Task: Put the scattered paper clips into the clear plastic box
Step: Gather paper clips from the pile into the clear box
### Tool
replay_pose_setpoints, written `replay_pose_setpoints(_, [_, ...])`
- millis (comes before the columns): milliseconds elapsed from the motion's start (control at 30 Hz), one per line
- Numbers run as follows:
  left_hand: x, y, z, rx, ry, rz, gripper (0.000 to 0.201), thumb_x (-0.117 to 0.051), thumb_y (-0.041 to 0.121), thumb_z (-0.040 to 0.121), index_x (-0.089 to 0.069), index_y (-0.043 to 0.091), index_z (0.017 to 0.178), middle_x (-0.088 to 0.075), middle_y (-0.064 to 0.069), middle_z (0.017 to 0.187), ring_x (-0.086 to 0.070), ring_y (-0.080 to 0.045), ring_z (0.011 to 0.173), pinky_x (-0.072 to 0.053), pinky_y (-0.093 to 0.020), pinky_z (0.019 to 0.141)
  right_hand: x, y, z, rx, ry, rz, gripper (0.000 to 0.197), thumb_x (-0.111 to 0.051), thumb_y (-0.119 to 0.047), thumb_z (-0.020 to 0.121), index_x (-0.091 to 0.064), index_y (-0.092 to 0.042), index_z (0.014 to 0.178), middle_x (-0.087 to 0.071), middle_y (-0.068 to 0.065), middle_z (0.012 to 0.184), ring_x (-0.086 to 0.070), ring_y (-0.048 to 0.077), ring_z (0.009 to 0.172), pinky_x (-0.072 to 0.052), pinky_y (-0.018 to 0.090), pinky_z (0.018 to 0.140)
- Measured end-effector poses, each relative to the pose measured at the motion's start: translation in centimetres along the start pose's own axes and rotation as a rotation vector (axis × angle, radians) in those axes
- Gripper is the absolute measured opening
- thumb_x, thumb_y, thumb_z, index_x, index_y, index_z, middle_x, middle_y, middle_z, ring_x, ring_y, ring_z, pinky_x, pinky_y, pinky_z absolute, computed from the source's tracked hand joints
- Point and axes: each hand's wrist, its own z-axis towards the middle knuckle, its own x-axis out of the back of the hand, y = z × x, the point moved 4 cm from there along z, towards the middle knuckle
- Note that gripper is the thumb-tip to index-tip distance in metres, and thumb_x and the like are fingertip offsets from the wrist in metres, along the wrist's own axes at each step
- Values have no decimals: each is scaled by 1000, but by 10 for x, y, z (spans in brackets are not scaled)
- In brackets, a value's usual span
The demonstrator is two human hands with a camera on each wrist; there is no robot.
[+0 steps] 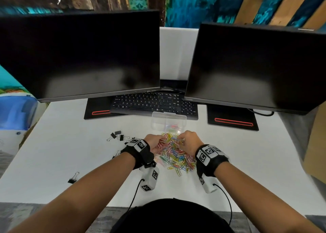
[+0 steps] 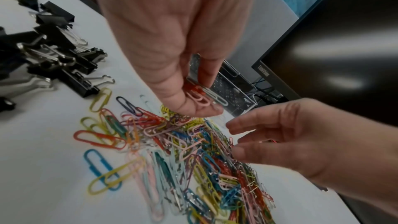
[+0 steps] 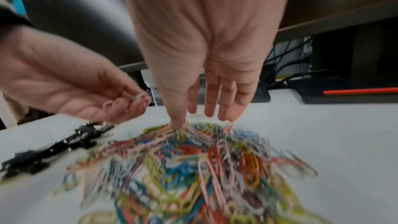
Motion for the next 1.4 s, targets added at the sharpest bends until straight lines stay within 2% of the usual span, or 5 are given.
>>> replay_pose_setpoints(567, [-14, 41, 5, -113, 57, 172, 36, -52, 12, 95, -54, -1, 128, -64, -6, 117, -56, -23, 119, -42, -27, 102, 21, 2, 5, 25, 237, 296, 10, -66, -13, 85, -74, -7, 87, -72, 6, 86, -59, 11, 74, -49, 18, 76])
replay_pose_setpoints(867, [-35, 35, 4, -37, 37, -77, 42, -40, 33, 101, -56, 5, 74, -60, -3, 45, -56, -11, 40, -49, -27, 52, 37, -30, 6, 132, 248, 356, 22, -65, -9, 86, -74, -14, 105, -71, 10, 97, -62, 19, 85, -48, 22, 83])
replay_pose_setpoints(1033, [-31, 39, 14, -68, -12, 129, 21, -54, 5, 93, -63, -5, 109, -66, -13, 92, -60, -14, 69, -52, -18, 52, 39, -8, 8, 30, 285, 367, 24, -71, -17, 81, -72, -11, 105, -71, 6, 101, -55, 6, 77, -45, 17, 80])
replay_pose_setpoints(1233, [-37, 65, 14, -201, -10, 253, 16, -54, 2, 93, -61, 5, 80, -64, -11, 85, -60, -16, 72, -52, -15, 58, 44, 21, 14, -114, 354, 471, 20, -67, -15, 85, -70, -9, 103, -71, 6, 97, -57, 9, 71, -47, 18, 75])
replay_pose_setpoints(1400, [-41, 76, 28, -234, 66, 361, 31, -52, 11, 95, -58, -11, 116, -60, -7, 77, -59, -18, 69, -52, -26, 68, 41, 24, 16, -131, 349, 498, 18, -64, -14, 86, -70, -8, 102, -71, 7, 97, -55, 9, 68, -46, 19, 73])
